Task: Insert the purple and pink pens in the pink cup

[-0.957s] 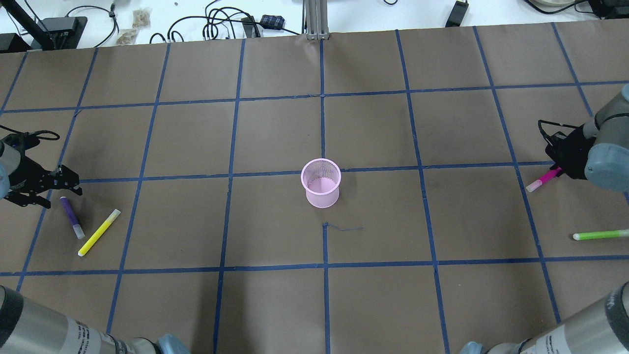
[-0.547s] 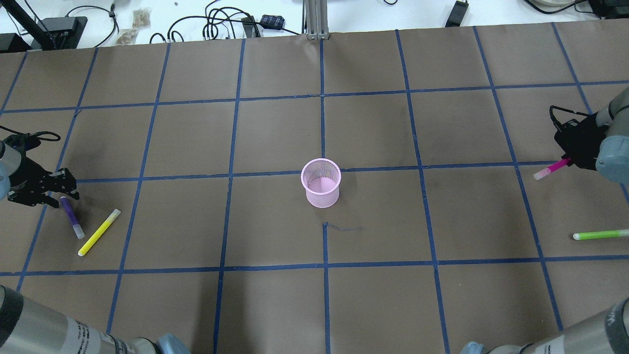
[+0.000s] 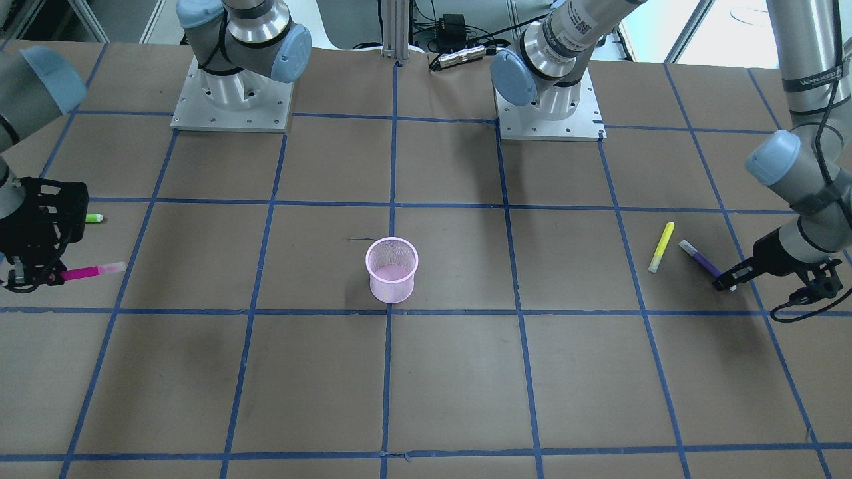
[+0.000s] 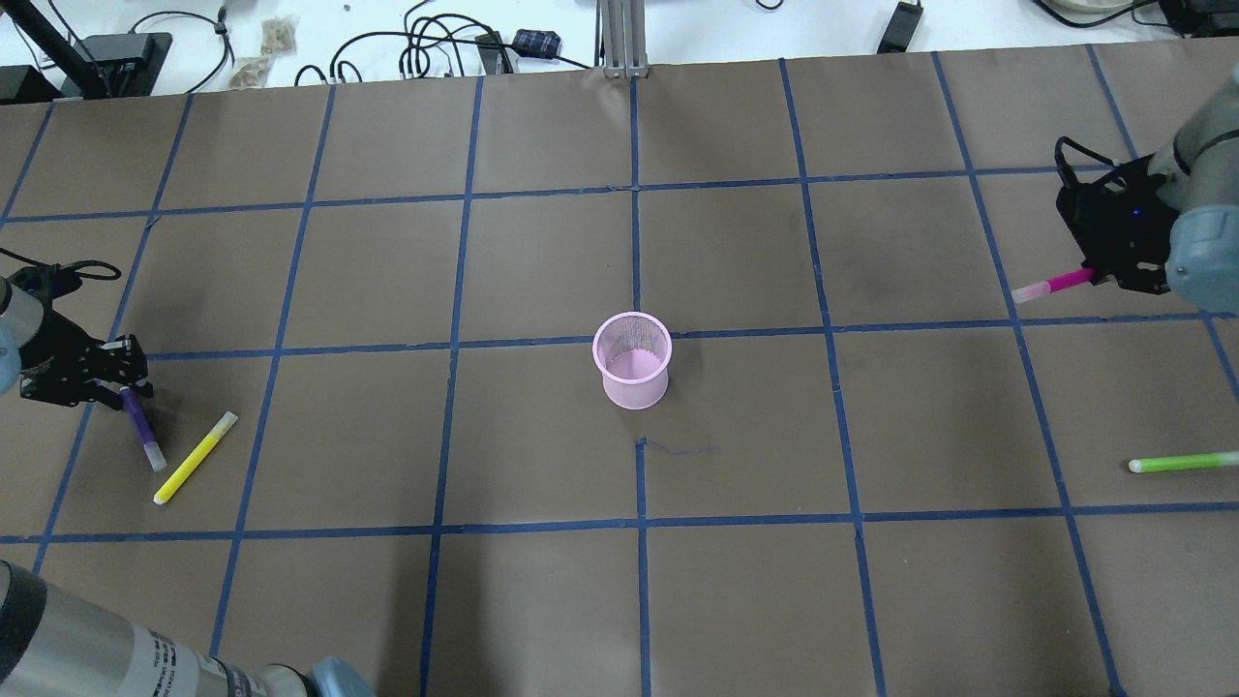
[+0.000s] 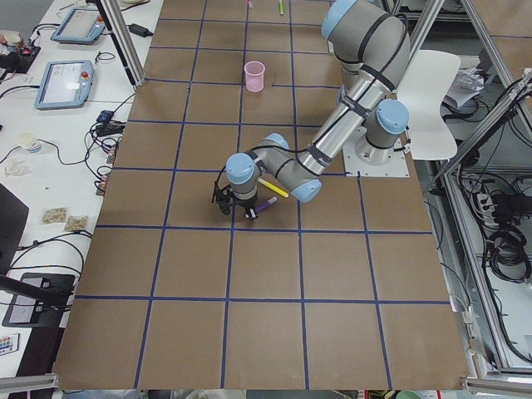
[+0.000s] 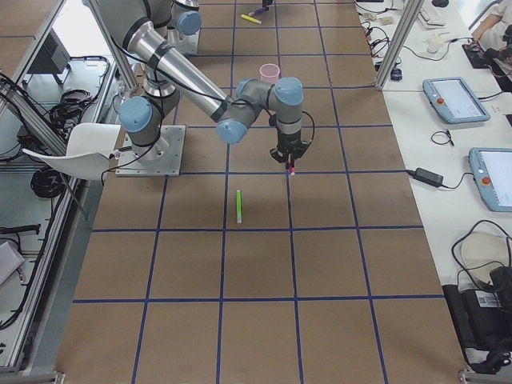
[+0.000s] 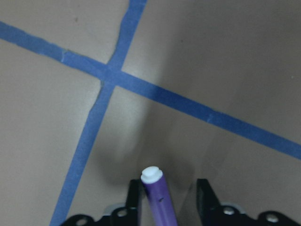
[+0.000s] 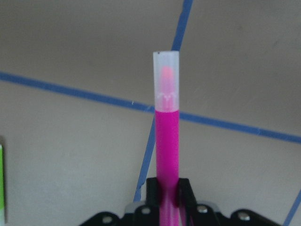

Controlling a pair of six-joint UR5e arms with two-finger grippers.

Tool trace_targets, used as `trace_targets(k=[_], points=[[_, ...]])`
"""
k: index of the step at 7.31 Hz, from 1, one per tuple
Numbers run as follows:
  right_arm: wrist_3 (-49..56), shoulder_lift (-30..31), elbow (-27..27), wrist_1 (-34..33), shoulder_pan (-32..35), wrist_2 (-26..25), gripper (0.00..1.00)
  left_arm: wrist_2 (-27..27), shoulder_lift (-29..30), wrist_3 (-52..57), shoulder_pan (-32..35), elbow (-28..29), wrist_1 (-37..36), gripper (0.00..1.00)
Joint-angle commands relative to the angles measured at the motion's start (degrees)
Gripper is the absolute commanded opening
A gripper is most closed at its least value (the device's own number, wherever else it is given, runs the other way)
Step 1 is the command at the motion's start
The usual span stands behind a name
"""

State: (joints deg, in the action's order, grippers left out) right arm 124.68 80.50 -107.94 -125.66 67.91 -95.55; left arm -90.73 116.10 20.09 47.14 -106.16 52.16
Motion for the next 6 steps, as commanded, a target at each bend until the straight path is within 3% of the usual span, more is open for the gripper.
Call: trace_targets(k=[1,3,6], points=[[-16.06,2.29,3.95,7.78,11.58,-4.53,0.0,0.02,-0.08,0.03,0.06,0.16,0.04,0.0],[-23.85,2.2,5.28,9.56,20.91,-8.5,0.0,0.02,-0.35,0.03,-0.03,0.34,0.04,0.0],[-43.3,1.15,5.63,9.73,30.76,-8.34,0.0,-0.77,-5.16,0.03,1.11,3.05,0.91,0.0]])
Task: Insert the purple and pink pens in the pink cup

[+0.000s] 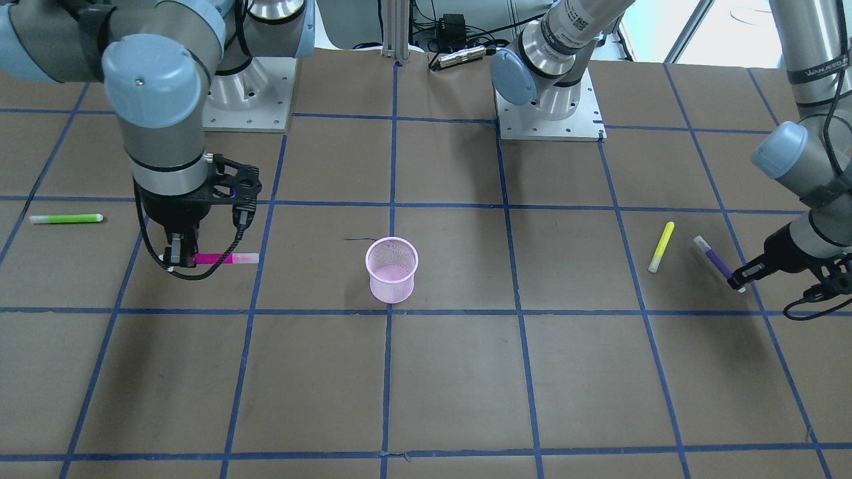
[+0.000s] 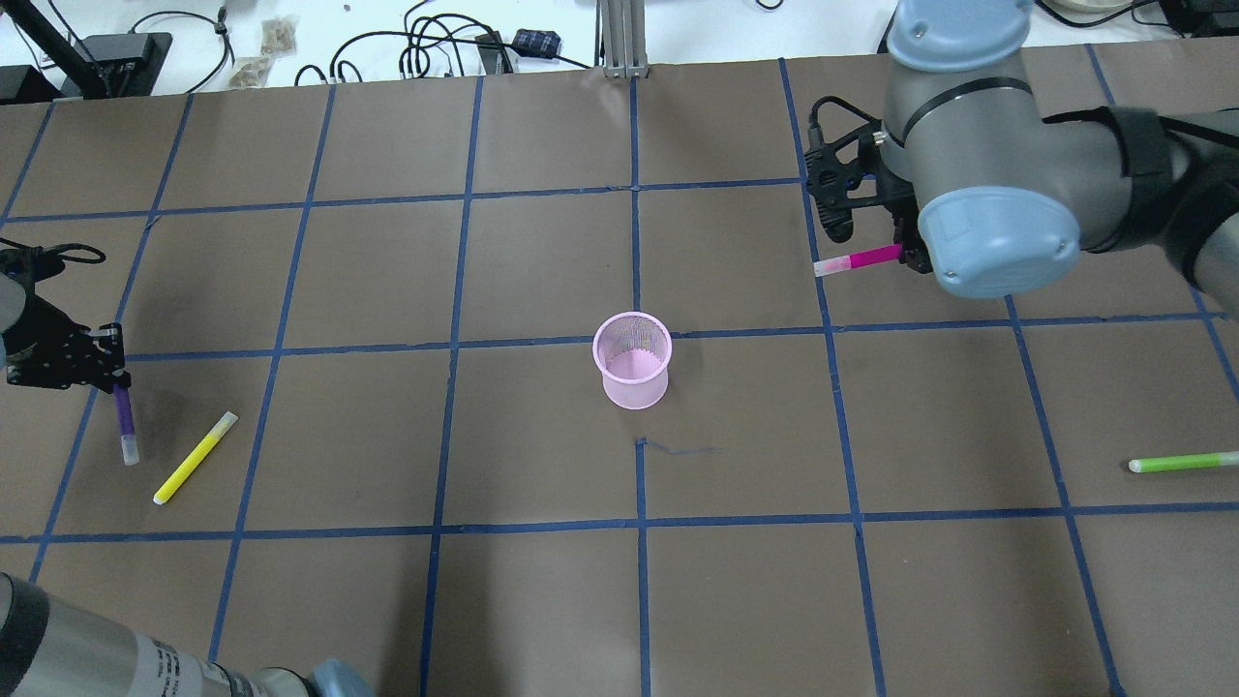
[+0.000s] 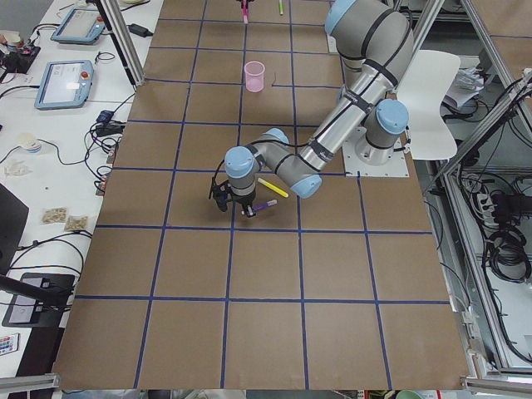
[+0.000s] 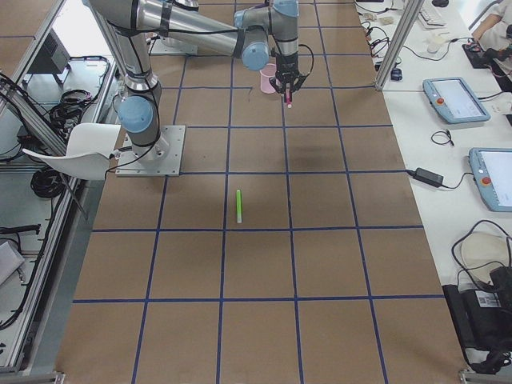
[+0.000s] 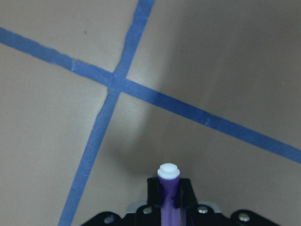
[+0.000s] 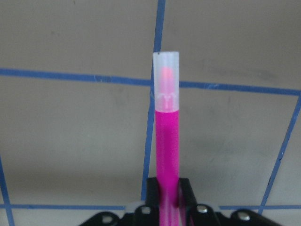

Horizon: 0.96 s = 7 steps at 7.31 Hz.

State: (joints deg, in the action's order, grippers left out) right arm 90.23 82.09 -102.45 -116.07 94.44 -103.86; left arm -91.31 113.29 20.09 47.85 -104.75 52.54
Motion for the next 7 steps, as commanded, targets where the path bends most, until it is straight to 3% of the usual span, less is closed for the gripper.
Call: trace_targets(k=[1,4,7], points=[[-12.93,-1.05,0.41,0.15,6.96,-0.03,0.0,-0.1,-3.76,0.04,1.01,3.48,1.07,0.0],[-29.55,-4.56,1.99,0.67,16.71,-1.25,0.0,0.24,-5.01,-0.84,10.06,4.83,0.98,0.0],[-36.23,-7.55,3.57,5.67,24.54,-12.04,0.0,-0.09,-3.42,-0.24,10.16,4.9,-0.07,0.0]])
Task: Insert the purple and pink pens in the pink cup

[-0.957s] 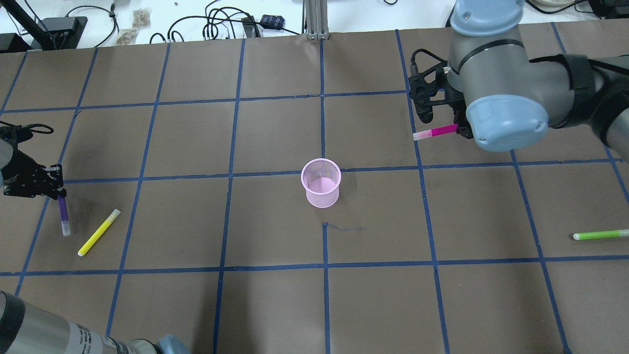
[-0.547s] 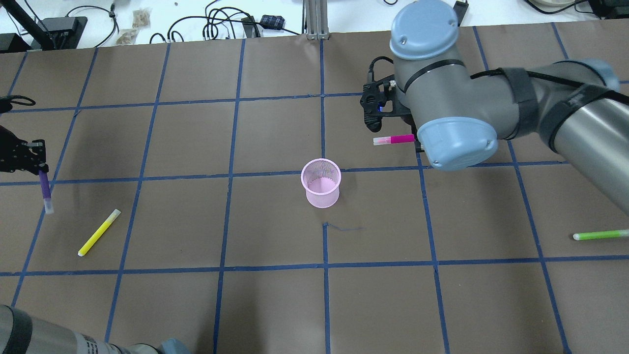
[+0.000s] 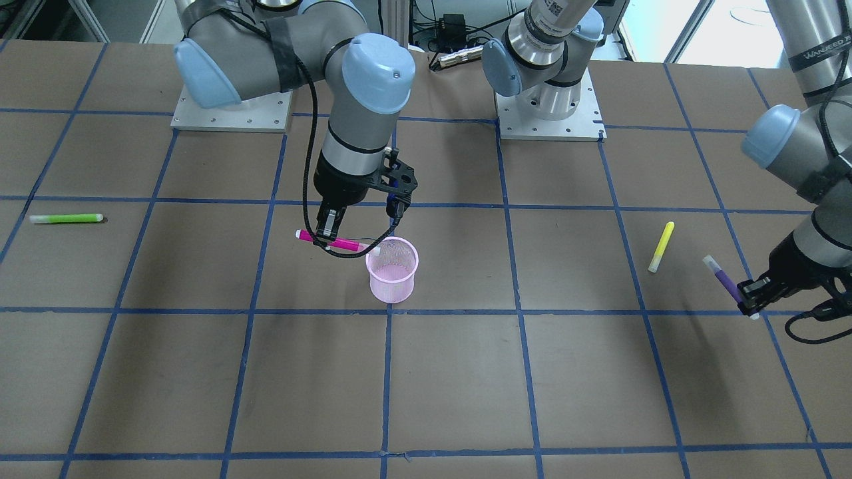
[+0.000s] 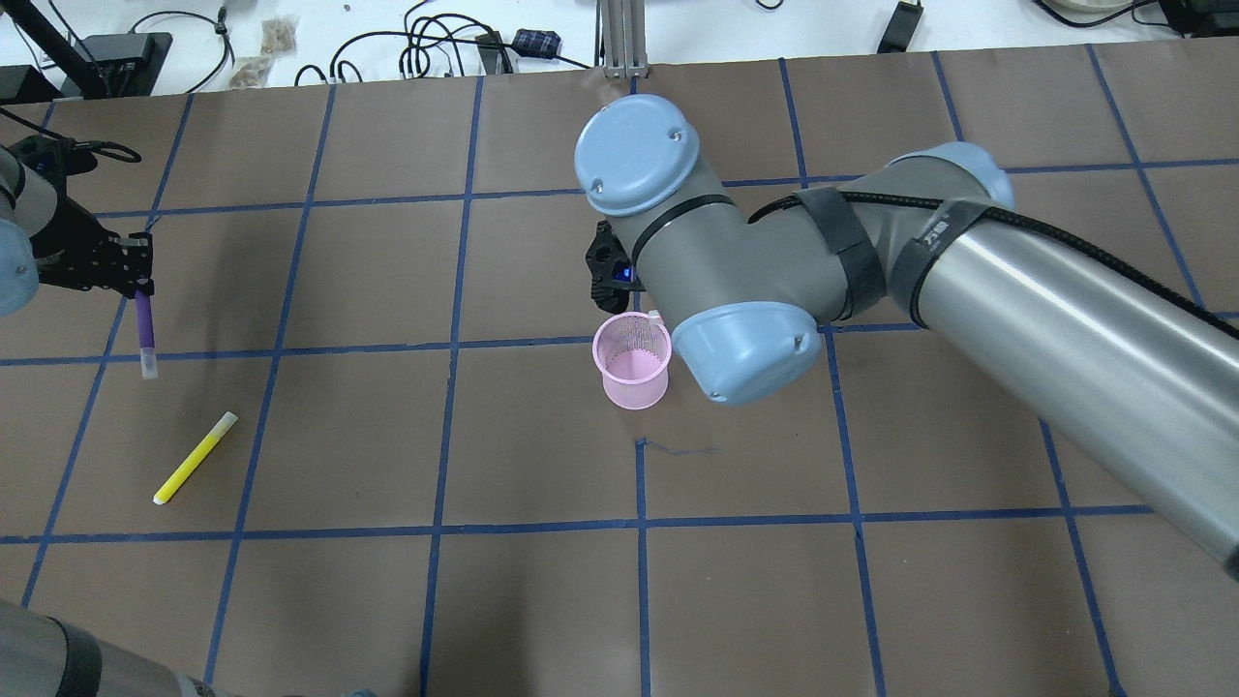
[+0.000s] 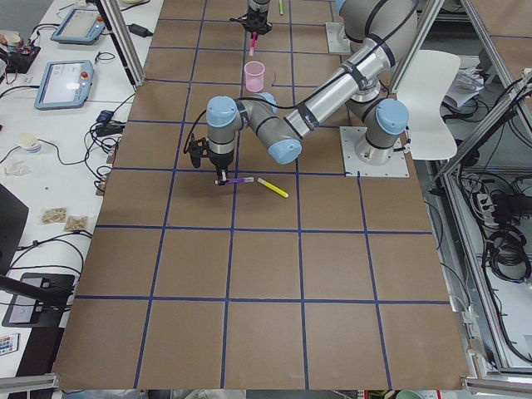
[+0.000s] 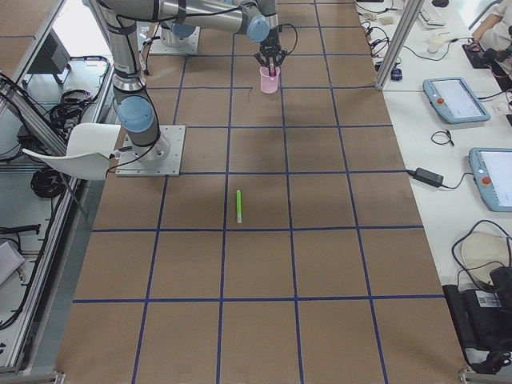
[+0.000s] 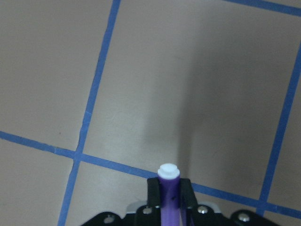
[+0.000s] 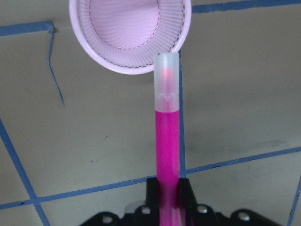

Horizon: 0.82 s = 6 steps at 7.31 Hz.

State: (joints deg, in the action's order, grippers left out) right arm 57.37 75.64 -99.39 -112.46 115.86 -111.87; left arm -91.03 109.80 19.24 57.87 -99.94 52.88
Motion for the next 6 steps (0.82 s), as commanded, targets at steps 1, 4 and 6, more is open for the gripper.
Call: trace_targets(k=[1,4,6], points=[[-5.58,-1.98,1.21,2.68,4.1,-5.88,0.0,0.32,0.32,-0.07,0.13,-0.08,-0.41,0.0],[-8.76,-7.42,4.98,3.83,6.65,-8.8,0.0,0.24,0.33,-0.08,0.13,-0.17,-0.41,0.0],[-9.03,-9.98,6.57,3.83,7.1,-8.89,0.0,0.15,0.24,0.01,0.13,-0.08,-0.5,0.0]])
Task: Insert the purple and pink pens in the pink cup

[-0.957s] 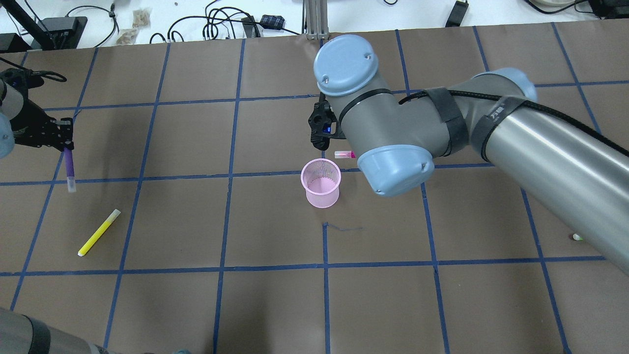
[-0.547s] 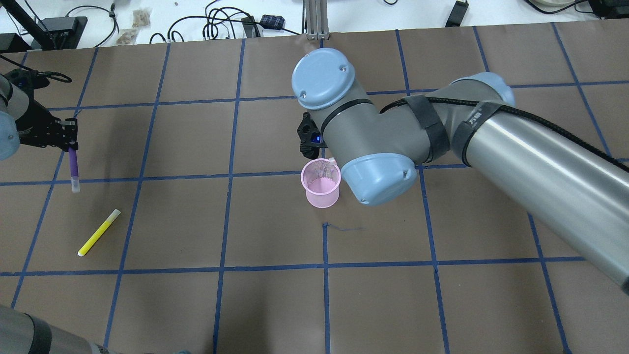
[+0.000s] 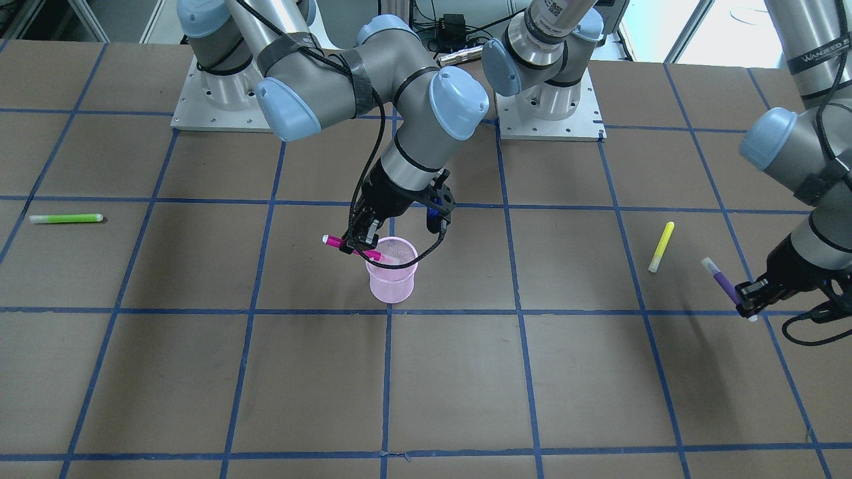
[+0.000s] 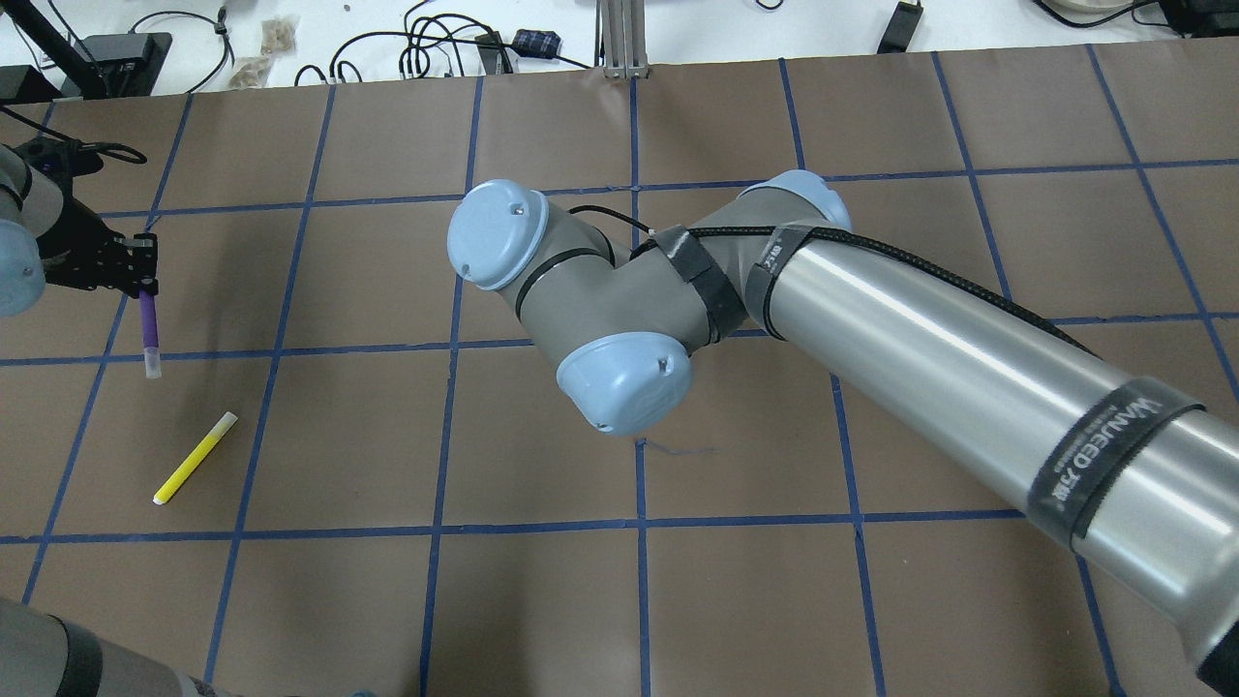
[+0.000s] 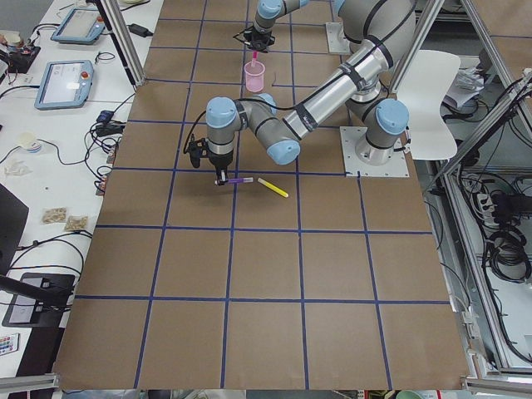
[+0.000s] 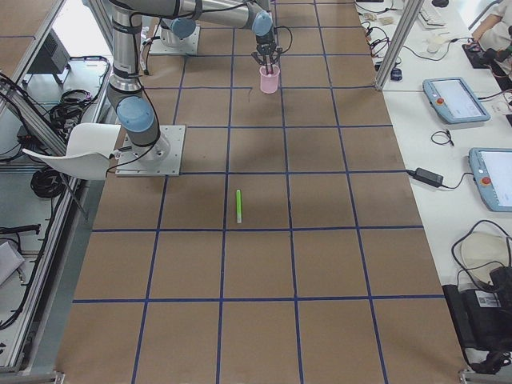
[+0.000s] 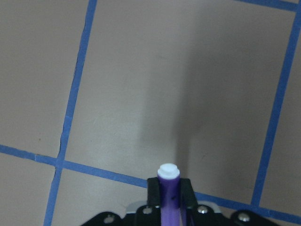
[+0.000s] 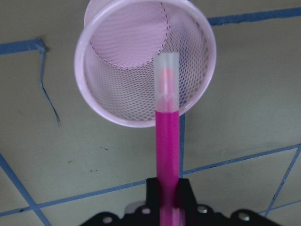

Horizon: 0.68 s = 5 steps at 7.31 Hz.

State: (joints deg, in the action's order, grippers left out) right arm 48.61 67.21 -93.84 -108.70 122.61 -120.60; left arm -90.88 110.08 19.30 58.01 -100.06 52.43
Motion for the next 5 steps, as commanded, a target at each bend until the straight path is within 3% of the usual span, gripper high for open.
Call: trace_targets(k=[1,2,3,4,5], points=[[-0.27,-2.16,1.12,0.07,0.35,-0.16,0.0,0.0,-0.04,0.21,0.0,0.04,-0.04,0.0],[-0.27,-2.61,1.29,-0.11,0.35,-0.07,0.0,0.0,-0.13,0.04,0.0,0.04,-0.04,0.0],[-0.19,-2.7,1.29,-0.2,0.35,-0.07,0.25,0.0,-0.13,0.13,0.0,0.04,-0.04,0.0],[0.07,-2.61,1.38,-0.02,0.27,0.54,0.8,0.0,-0.04,0.13,0.0,0.04,-0.04,0.0],[0.16,-2.17,1.56,0.15,0.09,0.54,0.84,0.0,-0.13,0.21,0.0,0.04,-0.13,0.0]])
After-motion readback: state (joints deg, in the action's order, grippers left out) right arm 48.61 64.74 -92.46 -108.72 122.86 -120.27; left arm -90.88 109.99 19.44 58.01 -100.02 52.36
